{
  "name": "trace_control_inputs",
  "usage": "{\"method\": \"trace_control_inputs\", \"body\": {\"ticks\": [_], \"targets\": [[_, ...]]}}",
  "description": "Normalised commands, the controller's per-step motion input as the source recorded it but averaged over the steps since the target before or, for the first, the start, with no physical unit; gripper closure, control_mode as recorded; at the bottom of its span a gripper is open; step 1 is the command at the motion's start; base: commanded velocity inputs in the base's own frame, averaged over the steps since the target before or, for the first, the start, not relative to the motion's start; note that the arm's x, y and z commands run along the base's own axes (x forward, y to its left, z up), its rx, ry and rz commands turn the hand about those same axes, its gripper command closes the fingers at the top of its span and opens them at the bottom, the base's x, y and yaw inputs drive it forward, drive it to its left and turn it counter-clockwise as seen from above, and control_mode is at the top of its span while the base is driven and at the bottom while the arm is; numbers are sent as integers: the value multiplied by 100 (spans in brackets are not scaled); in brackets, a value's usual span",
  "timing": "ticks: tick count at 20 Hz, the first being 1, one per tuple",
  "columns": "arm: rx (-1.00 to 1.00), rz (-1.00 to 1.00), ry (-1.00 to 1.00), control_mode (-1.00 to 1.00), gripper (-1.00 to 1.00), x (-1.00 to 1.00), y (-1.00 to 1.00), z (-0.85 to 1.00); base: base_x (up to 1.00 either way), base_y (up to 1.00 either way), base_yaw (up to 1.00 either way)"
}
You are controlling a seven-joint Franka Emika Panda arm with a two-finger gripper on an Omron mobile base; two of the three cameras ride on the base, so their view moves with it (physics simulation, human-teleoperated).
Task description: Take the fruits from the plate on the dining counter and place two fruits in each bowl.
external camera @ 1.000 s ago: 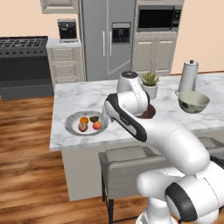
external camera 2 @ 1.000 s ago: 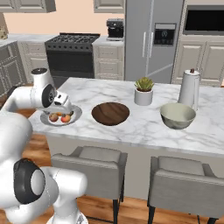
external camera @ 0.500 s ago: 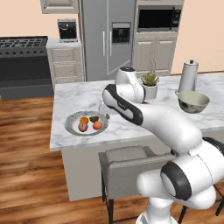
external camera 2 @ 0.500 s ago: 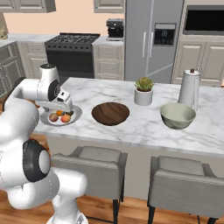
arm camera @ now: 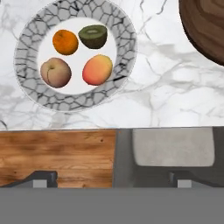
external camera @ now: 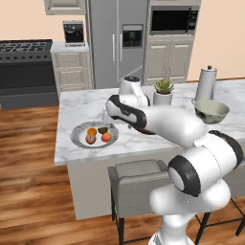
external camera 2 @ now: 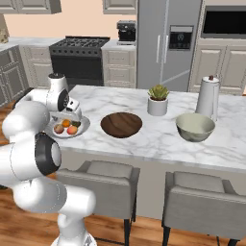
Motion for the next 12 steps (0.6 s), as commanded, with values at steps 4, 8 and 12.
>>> {"method": "trace_control_inputs", "body": {"ticks": [4, 8, 12], "targets": [[-1, 0, 0, -100, -100, 48, 39, -26, 0, 0, 0], [-1, 0, 0, -100, -100, 29, 17, -33, 0, 0, 0], [0, 2, -7, -100, -100, 32, 0, -48, 0, 0, 0]]}}
